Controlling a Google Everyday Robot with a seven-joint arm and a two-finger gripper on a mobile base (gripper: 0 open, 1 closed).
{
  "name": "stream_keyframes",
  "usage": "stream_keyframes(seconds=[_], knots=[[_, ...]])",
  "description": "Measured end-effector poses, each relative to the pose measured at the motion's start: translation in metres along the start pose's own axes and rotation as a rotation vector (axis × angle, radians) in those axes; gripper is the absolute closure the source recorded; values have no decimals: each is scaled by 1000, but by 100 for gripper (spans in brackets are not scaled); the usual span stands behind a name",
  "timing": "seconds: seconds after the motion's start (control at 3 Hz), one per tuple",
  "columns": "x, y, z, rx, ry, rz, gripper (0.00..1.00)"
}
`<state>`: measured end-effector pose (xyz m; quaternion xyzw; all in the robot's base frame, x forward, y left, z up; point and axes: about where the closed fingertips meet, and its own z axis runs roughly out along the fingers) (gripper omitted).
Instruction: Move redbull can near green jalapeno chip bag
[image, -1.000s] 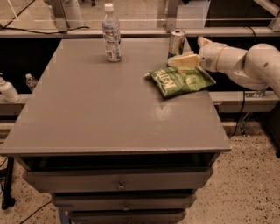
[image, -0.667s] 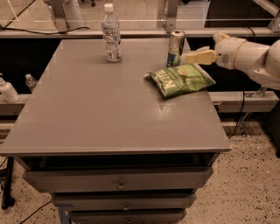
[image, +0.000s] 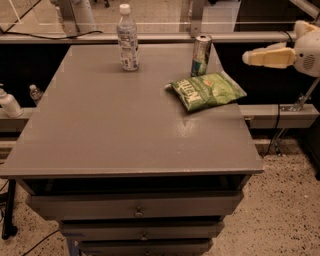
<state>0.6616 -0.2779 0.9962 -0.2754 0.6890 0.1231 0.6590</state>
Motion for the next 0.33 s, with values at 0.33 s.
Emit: stream_keyframes(seconds=[0.33], knots=[[4,-4,0,24,7,3,0]])
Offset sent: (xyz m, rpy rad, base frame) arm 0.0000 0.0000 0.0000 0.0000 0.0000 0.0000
